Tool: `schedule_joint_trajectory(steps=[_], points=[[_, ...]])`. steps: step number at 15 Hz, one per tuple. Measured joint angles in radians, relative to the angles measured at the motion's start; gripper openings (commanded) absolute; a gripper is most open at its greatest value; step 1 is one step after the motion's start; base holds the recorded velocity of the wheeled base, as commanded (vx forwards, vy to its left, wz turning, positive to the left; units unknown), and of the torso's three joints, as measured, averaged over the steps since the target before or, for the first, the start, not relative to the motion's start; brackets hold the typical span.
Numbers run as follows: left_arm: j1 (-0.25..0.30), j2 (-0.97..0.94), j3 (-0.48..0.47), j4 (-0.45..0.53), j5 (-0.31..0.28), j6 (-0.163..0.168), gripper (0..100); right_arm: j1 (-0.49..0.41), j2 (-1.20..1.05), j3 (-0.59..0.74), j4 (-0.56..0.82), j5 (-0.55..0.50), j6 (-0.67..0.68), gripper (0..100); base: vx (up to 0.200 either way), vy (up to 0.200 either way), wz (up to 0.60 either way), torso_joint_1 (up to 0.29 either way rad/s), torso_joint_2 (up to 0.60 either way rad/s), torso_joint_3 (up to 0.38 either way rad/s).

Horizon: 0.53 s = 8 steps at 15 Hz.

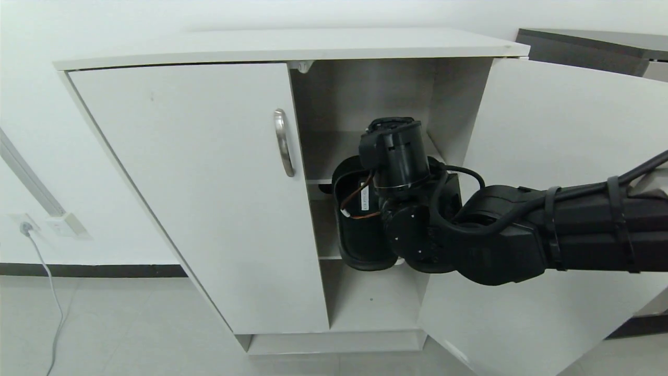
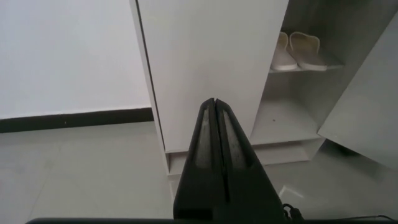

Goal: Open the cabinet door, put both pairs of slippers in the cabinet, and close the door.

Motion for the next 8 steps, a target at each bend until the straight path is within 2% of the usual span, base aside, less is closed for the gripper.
schedule_joint_trajectory(steps=[6, 8], points=[[0.000, 0.000, 0.000, 0.000, 0.000, 0.000, 0, 0.003, 0.011, 0.000, 0.000, 0.000, 0.001, 0, 0.200, 0.000, 0.00, 0.004, 0.00, 0.003], [0.001, 0.000, 0.000, 0.000, 0.001, 0.000, 0, 0.002, 0.015, -0.002, -0.011, 0.000, -0.002, 0, 0.000, 0.000, 0.00, 0.000, 0.00, 0.000]])
